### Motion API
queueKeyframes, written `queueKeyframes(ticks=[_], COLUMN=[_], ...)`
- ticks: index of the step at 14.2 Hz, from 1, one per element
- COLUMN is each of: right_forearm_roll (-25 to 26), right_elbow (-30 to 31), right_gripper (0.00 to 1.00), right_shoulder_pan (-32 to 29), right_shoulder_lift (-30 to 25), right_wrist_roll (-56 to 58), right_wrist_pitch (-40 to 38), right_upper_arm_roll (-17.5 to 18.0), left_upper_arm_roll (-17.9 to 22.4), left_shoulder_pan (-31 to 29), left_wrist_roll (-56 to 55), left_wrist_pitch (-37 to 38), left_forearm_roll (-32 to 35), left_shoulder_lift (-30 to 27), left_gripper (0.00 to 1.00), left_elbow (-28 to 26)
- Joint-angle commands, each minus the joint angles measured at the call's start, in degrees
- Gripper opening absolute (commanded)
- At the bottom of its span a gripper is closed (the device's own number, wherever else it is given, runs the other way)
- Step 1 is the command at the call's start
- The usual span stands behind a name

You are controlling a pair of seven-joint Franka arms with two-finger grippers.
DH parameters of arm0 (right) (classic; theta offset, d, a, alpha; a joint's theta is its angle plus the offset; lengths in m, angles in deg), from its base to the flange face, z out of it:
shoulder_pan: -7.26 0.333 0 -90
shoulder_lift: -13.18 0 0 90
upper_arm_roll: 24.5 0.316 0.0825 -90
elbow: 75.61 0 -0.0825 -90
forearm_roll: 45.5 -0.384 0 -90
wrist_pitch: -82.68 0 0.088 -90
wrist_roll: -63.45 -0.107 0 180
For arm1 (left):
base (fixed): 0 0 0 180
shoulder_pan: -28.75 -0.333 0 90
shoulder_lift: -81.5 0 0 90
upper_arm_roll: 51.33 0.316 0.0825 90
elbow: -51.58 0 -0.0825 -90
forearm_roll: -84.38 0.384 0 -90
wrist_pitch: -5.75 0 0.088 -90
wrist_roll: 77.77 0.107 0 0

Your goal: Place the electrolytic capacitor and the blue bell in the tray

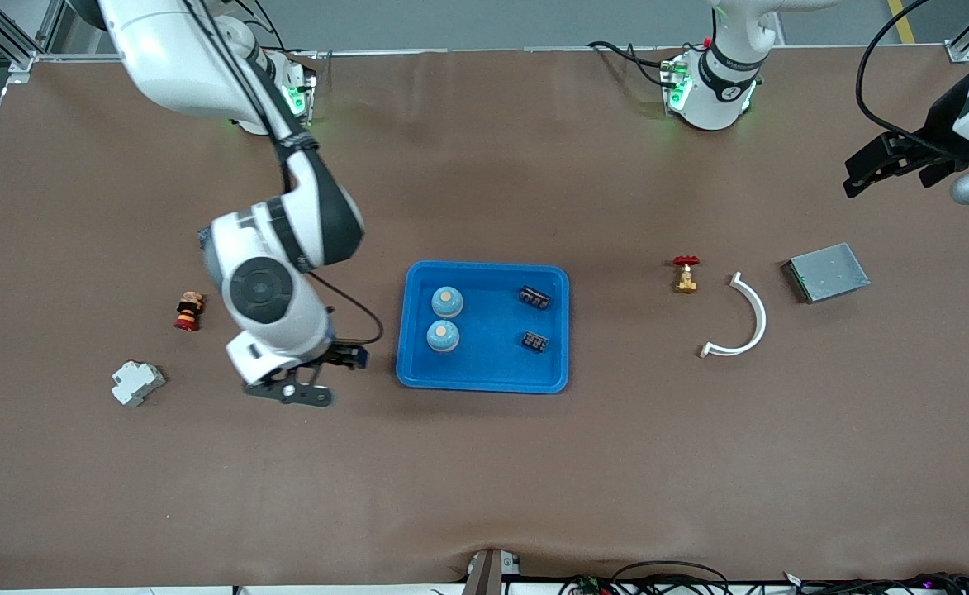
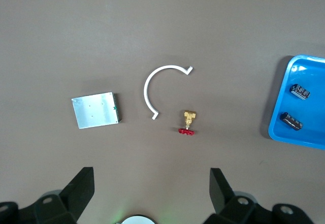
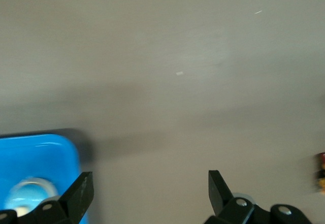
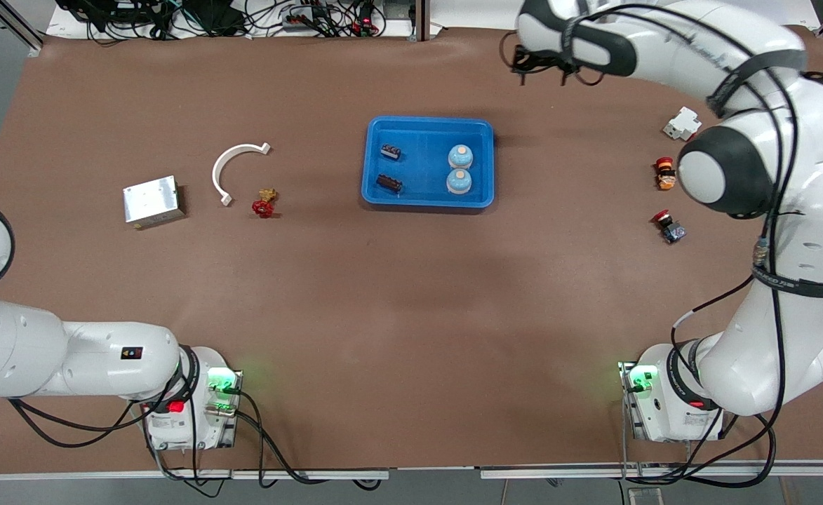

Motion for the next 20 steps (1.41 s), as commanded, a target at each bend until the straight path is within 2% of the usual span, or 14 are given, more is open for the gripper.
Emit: queueKeyframes(ticks=[1,5,8,13,20], right_forearm_roll=[-0.07,-0.07,-0.16,-0.16,-0.16], right_elbow=[8.42,10.8,11.85,12.21,11.95], right_gripper=[1.0,1.0,1.0,1.0,1.0], right_shoulder_pan=[-6.08,-13.21,-16.38,-20.08,-22.89], right_shoulder_lift=[-7.59,-11.55,-15.59,-24.11,-32.29], right_wrist_roll=[9.92,20.58,22.17,25.08,25.08], right_wrist_pitch=[0.49,-2.31,-5.83,-13.82,-16.47], right_upper_arm_roll=[1.08,1.17,1.26,1.34,1.43], left_upper_arm_roll=[-0.71,-0.71,-0.71,-0.71,-1.85], left_shoulder_pan=[-0.45,-0.71,-0.8,-0.63,-0.36], left_wrist_roll=[0.86,3.58,3.76,4.03,3.76], left_wrist_pitch=[0.5,1.37,1.29,1.46,1.46], left_forearm_roll=[-0.32,0.03,0.03,0.12,0.21], left_shoulder_lift=[-1.01,-1.19,-0.75,-0.48,0.13], left_gripper=[1.0,1.0,1.0,1.0,1.0], left_elbow=[-0.85,-0.41,0.02,1.52,1.52])
